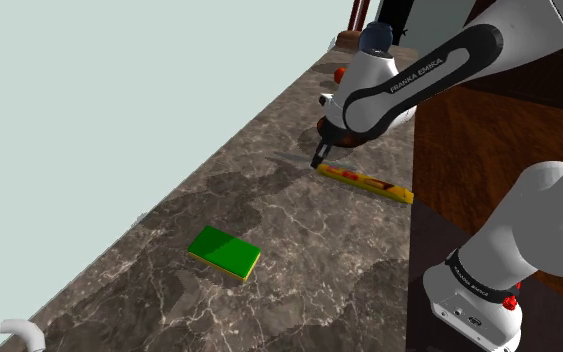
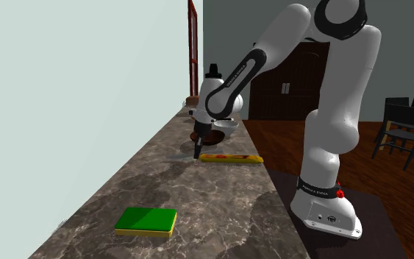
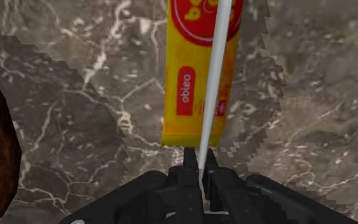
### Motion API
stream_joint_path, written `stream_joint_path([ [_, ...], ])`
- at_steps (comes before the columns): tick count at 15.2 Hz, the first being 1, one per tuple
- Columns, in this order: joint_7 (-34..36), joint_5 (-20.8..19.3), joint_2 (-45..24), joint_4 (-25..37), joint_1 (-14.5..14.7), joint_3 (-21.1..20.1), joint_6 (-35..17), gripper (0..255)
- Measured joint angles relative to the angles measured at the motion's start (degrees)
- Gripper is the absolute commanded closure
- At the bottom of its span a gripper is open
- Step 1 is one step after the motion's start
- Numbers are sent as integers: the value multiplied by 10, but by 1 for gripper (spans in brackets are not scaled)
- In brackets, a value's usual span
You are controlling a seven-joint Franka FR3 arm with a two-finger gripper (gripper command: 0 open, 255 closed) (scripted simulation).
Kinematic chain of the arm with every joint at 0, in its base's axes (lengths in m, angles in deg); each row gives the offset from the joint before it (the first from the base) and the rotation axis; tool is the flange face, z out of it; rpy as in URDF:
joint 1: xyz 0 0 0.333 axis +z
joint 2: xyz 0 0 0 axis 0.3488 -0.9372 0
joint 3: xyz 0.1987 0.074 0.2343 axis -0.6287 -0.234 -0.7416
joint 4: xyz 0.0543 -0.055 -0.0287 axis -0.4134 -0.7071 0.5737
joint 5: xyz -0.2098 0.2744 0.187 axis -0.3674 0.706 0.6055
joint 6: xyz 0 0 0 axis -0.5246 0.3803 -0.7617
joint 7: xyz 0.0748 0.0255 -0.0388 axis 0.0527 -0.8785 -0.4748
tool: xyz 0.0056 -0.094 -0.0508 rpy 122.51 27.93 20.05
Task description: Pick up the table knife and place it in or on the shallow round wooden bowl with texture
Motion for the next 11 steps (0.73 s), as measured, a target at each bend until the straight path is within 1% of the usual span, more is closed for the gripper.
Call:
stream_joint_path([
  [11,22,-26,71,27,-9,-4,97,255],
])
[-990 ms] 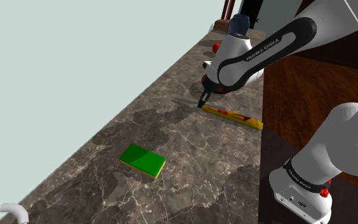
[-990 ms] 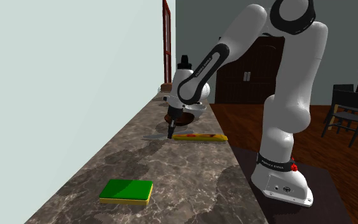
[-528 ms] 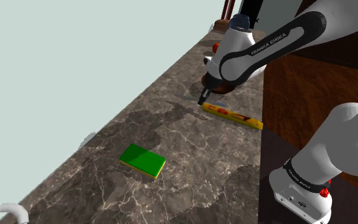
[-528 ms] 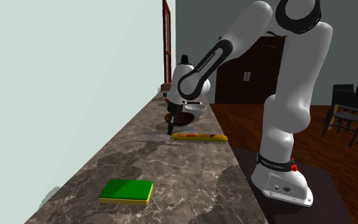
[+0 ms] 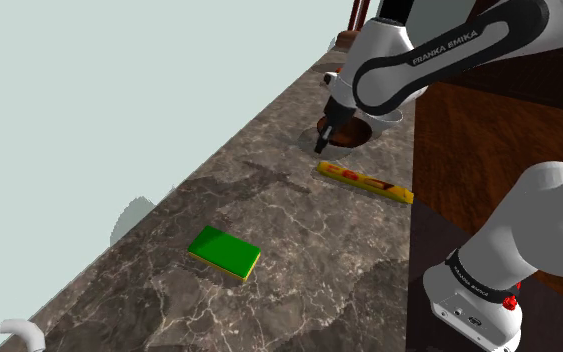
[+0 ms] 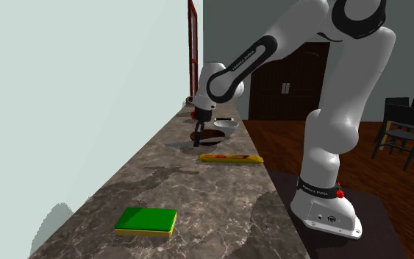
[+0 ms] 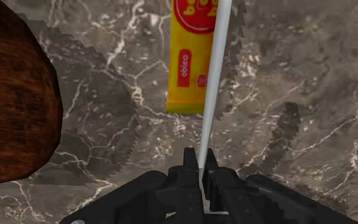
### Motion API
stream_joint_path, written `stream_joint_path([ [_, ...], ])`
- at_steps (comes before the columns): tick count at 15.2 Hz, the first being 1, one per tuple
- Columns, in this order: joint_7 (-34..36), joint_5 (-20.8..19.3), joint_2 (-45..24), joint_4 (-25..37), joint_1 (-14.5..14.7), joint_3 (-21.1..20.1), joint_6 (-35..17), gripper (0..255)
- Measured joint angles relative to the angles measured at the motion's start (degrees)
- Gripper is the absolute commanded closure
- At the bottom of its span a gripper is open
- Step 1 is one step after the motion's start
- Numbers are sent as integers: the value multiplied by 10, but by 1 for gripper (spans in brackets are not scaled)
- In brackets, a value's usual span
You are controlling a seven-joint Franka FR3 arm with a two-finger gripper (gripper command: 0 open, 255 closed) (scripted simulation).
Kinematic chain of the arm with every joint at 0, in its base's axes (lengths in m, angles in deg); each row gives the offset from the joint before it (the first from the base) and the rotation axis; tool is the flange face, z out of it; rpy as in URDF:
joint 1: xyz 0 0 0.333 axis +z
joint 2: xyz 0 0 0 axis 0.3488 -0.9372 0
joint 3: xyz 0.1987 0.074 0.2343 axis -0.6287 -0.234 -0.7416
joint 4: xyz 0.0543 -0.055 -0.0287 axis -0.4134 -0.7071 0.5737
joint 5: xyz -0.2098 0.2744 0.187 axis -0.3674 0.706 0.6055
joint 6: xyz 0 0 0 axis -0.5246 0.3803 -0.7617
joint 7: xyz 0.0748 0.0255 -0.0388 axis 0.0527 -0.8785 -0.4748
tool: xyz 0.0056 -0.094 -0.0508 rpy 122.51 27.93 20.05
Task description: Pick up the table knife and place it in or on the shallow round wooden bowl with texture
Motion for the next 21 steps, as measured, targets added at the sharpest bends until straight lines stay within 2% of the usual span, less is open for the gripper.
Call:
stream_joint_path([
  [11,14,-12,49,44,-5,-4,93,255],
  [21,-128,-4,0,105,-47,92,114,255],
])
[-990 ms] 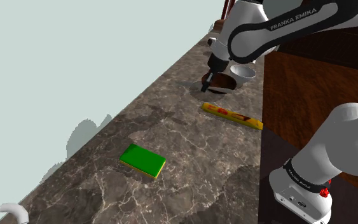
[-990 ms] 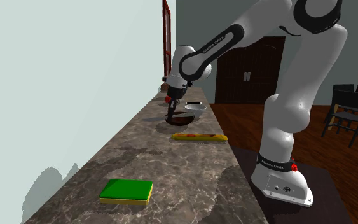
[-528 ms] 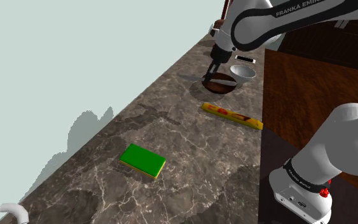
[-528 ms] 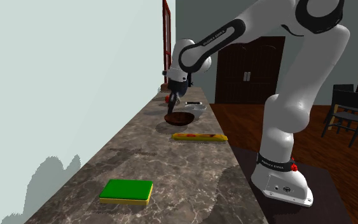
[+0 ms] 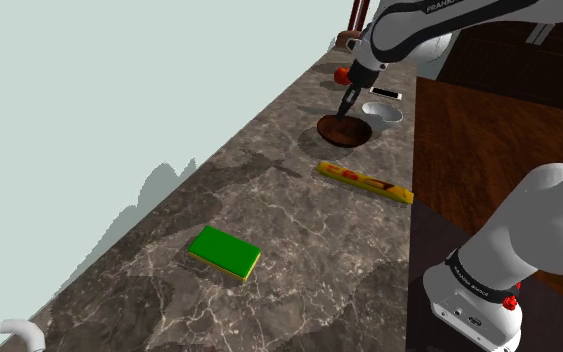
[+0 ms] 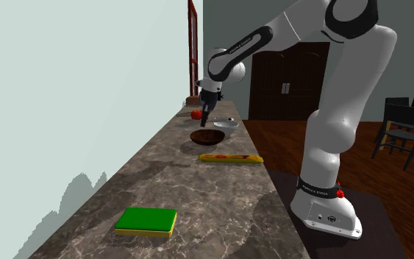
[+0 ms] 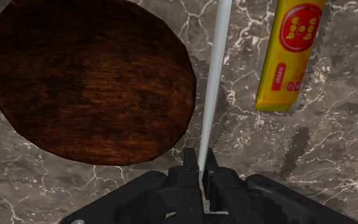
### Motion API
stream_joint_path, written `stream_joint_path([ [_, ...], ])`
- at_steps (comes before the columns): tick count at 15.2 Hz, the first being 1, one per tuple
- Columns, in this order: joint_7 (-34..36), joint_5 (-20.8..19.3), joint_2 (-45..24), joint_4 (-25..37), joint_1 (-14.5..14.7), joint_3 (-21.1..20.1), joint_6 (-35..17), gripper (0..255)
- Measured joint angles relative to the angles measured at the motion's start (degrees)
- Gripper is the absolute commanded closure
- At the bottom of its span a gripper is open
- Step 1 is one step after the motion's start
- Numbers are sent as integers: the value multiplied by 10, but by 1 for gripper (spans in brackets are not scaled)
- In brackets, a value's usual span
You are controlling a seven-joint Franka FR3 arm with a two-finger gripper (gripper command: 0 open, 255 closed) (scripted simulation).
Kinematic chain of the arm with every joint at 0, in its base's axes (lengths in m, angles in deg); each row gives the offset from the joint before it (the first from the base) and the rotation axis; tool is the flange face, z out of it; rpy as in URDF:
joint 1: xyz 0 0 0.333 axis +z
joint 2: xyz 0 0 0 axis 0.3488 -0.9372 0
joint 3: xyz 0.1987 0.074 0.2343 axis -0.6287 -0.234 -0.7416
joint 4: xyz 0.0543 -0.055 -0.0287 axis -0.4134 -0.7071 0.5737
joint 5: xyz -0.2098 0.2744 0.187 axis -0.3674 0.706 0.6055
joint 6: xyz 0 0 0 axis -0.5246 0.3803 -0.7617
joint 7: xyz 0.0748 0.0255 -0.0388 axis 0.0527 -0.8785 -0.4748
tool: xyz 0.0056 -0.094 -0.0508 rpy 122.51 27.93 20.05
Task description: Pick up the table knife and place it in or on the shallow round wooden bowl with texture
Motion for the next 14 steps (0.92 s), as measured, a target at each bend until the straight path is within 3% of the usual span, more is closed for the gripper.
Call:
stream_joint_path([
  [7,-111,30,-70,83,-28,66,27,255],
  [14,-148,53,-101,66,-31,78,-16,255],
])
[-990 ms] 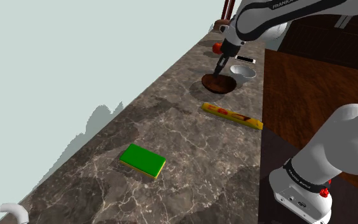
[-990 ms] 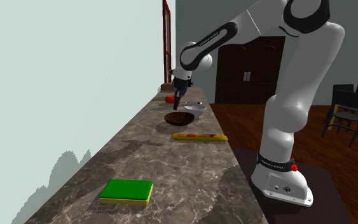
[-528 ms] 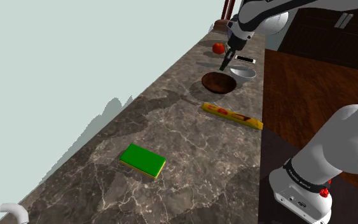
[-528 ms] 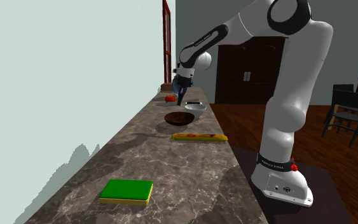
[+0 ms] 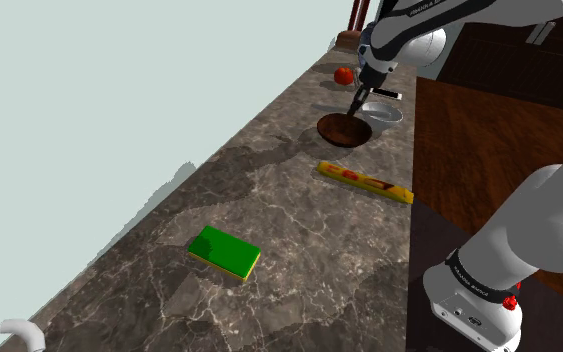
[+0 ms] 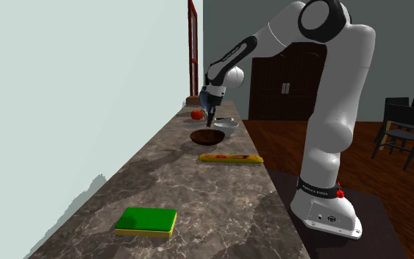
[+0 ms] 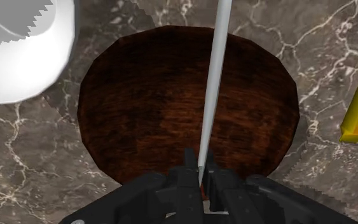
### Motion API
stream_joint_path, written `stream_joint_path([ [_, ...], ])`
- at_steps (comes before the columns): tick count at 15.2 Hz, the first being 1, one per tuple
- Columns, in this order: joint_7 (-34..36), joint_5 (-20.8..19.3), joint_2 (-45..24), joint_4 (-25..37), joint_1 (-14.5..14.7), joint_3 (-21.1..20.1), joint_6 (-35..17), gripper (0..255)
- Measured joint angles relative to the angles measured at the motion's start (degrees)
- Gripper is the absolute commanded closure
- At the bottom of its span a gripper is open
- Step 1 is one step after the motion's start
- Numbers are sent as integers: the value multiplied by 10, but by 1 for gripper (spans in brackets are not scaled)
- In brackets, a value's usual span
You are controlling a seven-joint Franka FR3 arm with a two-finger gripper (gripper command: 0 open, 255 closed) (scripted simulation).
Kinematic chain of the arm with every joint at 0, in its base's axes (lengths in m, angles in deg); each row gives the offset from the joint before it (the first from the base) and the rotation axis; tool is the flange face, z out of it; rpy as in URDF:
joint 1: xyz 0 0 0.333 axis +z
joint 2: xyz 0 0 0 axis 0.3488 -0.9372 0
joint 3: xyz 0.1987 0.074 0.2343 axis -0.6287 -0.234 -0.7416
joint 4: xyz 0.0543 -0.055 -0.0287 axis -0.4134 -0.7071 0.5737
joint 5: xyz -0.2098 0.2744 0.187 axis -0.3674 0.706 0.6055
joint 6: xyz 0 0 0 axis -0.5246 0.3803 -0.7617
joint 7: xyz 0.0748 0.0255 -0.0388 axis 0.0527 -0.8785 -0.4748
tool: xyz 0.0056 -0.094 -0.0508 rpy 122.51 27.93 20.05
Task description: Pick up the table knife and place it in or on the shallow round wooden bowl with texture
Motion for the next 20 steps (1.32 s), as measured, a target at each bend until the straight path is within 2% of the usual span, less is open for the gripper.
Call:
stream_joint_path([
  [7,-24,28,-34,-19,3,0,-48,255],
  [13,-28,32,-37,-21,3,1,-53,255],
  [14,-28,32,-37,-21,3,1,-53,0],
  [20,-28,32,-37,-21,3,1,-53,0],
])
